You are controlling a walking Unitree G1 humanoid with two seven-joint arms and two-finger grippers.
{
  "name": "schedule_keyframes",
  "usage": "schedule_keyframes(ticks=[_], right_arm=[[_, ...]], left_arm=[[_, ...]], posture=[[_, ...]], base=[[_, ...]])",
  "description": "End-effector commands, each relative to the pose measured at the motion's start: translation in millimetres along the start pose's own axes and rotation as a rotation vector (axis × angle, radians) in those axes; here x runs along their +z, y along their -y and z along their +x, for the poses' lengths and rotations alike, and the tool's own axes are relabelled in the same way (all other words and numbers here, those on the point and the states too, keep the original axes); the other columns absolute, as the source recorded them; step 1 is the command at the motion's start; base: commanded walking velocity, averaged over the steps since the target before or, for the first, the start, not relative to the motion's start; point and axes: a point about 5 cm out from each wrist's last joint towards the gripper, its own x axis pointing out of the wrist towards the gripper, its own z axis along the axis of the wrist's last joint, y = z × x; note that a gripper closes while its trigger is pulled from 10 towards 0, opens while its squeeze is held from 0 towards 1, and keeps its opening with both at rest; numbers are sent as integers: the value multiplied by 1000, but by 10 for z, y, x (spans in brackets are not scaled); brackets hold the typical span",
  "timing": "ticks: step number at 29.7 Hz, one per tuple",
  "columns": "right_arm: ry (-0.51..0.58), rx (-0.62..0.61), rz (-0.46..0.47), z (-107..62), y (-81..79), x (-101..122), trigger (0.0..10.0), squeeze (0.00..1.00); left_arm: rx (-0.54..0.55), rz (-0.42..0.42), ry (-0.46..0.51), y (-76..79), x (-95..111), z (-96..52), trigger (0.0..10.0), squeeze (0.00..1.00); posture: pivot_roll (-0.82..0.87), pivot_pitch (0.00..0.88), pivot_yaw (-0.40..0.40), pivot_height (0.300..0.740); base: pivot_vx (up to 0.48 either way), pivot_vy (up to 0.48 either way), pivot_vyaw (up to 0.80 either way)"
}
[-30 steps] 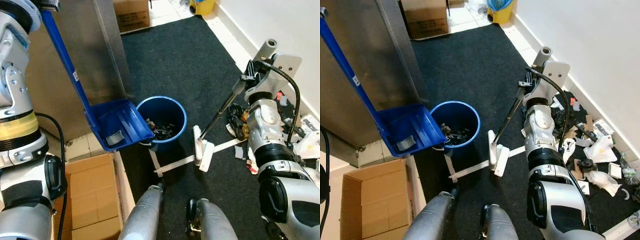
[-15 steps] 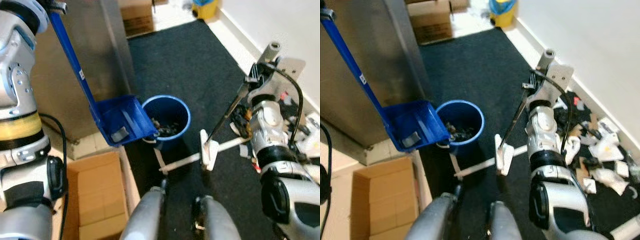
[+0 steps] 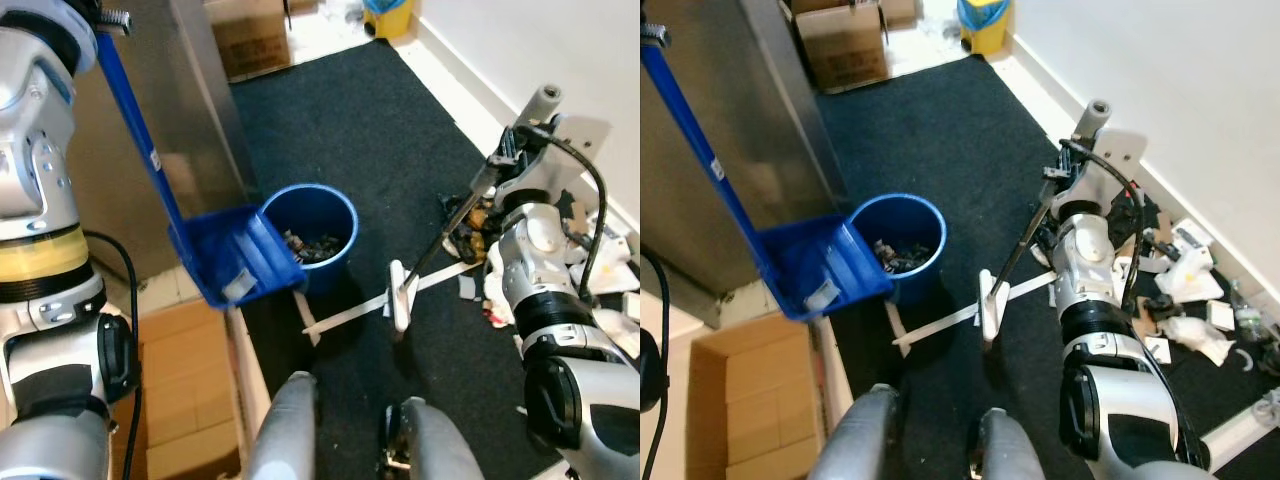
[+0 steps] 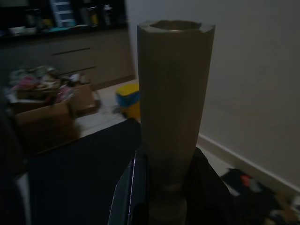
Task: Sweep floor
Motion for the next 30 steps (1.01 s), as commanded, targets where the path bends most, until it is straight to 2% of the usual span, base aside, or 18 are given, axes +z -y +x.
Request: schedule_keyframes(ticks=[1,13,20,24,30], right_arm=[[31,11,1,14,-29,58,10000,0],[29,17,-1,16,-36,55,10000,0],[32,22,0,19,-45,62,10000,0],[35,29,1,21,-63,66,10000,0],[36,33,4,21,-75,65,10000,0]], left_arm=[[12,22,45,-11,93,-13,10000,0],[38,38,67,-51,86,-28,10000,0],[53,57,165,-91,131,-13,10000,0],[15,79,250,-117,256,39,10000,0],[-64,94,269,-81,271,73,10000,0]], posture=[[116,182,14,740],[117,183,12,740],[117,184,9,740],[118,183,7,740],[118,180,8,740]], base=[[0,0,0],[0,0,0],[0,0,0],[0,0,0],[0,0,0]])
